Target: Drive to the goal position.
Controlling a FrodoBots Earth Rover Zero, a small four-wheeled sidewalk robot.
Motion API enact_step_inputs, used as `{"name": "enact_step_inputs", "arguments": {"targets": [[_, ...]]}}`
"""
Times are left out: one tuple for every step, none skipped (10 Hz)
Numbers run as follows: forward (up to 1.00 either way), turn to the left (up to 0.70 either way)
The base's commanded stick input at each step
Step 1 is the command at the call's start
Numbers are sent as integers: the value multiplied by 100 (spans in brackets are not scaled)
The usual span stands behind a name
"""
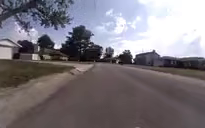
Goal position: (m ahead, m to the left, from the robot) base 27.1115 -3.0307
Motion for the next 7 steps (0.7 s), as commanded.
{"name": "enact_step_inputs", "arguments": {"targets": [[100,0],[100,0],[100,0],[100,0],[100,0],[100,0],[100,0]]}}
